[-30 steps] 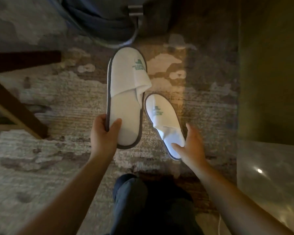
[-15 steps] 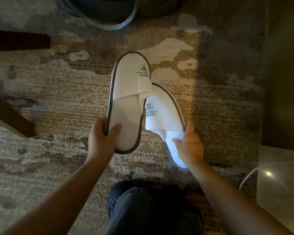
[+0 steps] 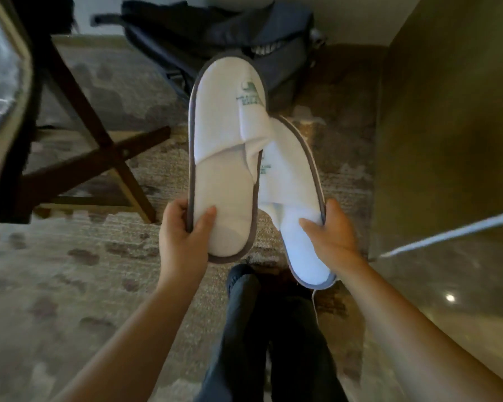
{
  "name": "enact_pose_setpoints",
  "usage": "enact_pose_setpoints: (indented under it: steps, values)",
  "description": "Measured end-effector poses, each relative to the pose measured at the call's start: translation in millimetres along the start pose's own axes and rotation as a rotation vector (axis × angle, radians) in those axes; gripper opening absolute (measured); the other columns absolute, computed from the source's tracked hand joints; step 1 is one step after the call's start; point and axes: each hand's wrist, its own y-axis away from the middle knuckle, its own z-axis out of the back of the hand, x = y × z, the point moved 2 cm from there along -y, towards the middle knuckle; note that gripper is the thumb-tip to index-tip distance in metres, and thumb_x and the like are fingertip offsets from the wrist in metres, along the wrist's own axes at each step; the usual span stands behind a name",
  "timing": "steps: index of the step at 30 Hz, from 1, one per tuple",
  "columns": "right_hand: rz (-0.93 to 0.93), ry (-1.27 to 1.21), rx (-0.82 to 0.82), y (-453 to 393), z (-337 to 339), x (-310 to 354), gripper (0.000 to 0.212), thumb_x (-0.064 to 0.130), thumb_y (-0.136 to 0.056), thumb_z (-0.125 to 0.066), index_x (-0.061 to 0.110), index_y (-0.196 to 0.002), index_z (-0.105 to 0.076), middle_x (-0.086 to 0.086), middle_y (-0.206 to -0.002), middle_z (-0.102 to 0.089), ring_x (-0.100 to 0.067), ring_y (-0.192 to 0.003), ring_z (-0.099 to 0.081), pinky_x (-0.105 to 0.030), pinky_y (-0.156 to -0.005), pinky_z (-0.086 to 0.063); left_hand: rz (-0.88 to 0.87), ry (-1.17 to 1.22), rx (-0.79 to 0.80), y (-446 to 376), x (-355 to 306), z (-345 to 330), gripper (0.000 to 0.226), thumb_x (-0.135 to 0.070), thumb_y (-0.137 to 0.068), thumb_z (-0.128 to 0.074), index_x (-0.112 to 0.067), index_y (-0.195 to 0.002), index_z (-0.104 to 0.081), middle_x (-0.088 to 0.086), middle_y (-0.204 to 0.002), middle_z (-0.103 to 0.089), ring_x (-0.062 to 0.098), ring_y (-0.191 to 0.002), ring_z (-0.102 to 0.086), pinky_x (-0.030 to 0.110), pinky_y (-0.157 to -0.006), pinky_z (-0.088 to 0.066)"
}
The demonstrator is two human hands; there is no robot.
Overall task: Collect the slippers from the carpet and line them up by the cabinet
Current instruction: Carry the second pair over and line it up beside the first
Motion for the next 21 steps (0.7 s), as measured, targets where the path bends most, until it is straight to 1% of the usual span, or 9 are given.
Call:
enact_pose_setpoints:
  steps: [2, 4, 6, 9, 11, 14, 16, 18, 21]
  values:
    - [-0.002, -0.060, -0.001, 37.3, 15.5, 22.5, 0.021, 0.015, -0.082, -0.057, 0.011, -0.098, -0.045, 0.002, -0.080, -0.046, -0.019, -0.080, -0.045, -0.026, -0.057, -0.032, 0.007, 0.017, -0.010, 29.4, -23.2, 23.6, 0.019, -0.024, -0.082, -0.056, -0.037, -0.074, -0.045, -0.010, -0.077, -0.052, 0.005, -0.068, -0.052, 0.023, -0.054, -0.043]
    - [-0.015, -0.129, -0.016, 70.9, 28.0, 42.4, 0.027, 0.016, -0.081, -0.057, 0.009, -0.106, -0.046, 0.001, -0.088, -0.047, -0.016, -0.080, -0.047, -0.023, -0.056, -0.034, -0.003, 0.029, -0.022, 54.6, -46.5, 46.0, 0.018, -0.023, -0.082, -0.056, -0.035, -0.075, -0.046, -0.009, -0.078, -0.053, 0.005, -0.070, -0.052, 0.022, -0.053, -0.041]
    - [-0.012, -0.187, -0.055, 99.1, 41.7, 66.0, 0.024, 0.016, -0.081, -0.057, 0.013, -0.102, -0.046, 0.004, -0.085, -0.048, -0.015, -0.077, -0.047, -0.020, -0.053, -0.033, -0.026, 0.054, -0.031, 74.4, -71.4, 66.7, 0.016, -0.022, -0.083, -0.056, -0.035, -0.080, -0.047, -0.010, -0.081, -0.054, 0.005, -0.073, -0.054, 0.021, -0.054, -0.041]
    - [0.039, -0.294, -0.174, 135.0, 68.9, 103.9, 0.022, 0.015, -0.080, -0.058, 0.019, -0.095, -0.043, 0.005, -0.083, -0.049, -0.014, -0.076, -0.049, -0.019, -0.054, -0.035, -0.067, 0.100, -0.056, 96.1, -108.8, 93.5, 0.013, -0.022, -0.083, -0.055, -0.026, -0.092, -0.048, -0.011, -0.083, -0.054, 0.005, -0.075, -0.054, 0.021, -0.055, -0.041]
    - [0.091, -0.347, -0.281, 159.6, 90.6, 128.4, 0.023, 0.014, -0.079, -0.060, 0.020, -0.093, -0.042, 0.013, -0.079, -0.048, -0.005, -0.073, -0.049, -0.018, -0.055, -0.036, -0.097, 0.128, -0.052, 108.2, -132.8, 109.3, 0.015, -0.025, -0.083, -0.055, -0.025, -0.096, -0.047, -0.013, -0.084, -0.054, 0.005, -0.076, -0.054, 0.021, -0.054, -0.041]
    - [0.132, -0.415, -0.432, 197.8, 123.8, 157.1, 0.023, 0.019, -0.079, -0.061, 0.022, -0.092, -0.042, 0.017, -0.079, -0.046, 0.000, -0.072, -0.048, -0.017, -0.053, -0.035, -0.183, 0.155, 0.019, 127.4, -168.2, 128.3, 0.008, -0.026, -0.083, -0.055, -0.030, -0.086, -0.049, -0.013, -0.083, -0.055, 0.004, -0.074, -0.055, 0.019, -0.052, -0.041]
    - [0.151, -0.448, -0.533, 225.7, 145.3, 173.1, 0.019, 0.019, -0.079, -0.061, 0.024, -0.081, -0.042, 0.013, -0.077, -0.047, -0.001, -0.070, -0.048, -0.016, -0.048, -0.035, -0.258, 0.149, 0.079, 143.5, -190.1, 139.5, 0.015, -0.026, -0.083, -0.055, -0.037, -0.078, -0.046, -0.012, -0.081, -0.055, 0.006, -0.073, -0.055, 0.019, -0.052, -0.041]
    - [0.188, -0.471, -0.648, 254.4, 167.9, 187.3, 0.027, 0.018, -0.078, -0.062, 0.029, -0.069, -0.038, 0.009, -0.072, -0.046, -0.003, -0.065, -0.046, -0.010, -0.042, -0.037, -0.332, 0.149, 0.144, 161.1, -213.5, 147.9, 0.015, -0.027, -0.083, -0.055, -0.037, -0.079, -0.045, -0.010, -0.082, -0.055, 0.008, -0.075, -0.055, 0.022, -0.053, -0.042]
    - [0.220, -0.515, -0.791, 302.1, 204.2, 197.7, 0.028, 0.018, -0.078, -0.063, 0.026, -0.068, -0.038, 0.008, -0.071, -0.044, -0.003, -0.063, -0.045, -0.002, -0.040, -0.036, -0.415, 0.165, 0.241, 190.9, -248.9, 152.4, 0.011, -0.027, -0.083, -0.054, -0.031, -0.088, -0.045, -0.011, -0.084, -0.053, 0.008, -0.077, -0.054, 0.023, -0.054, -0.041]
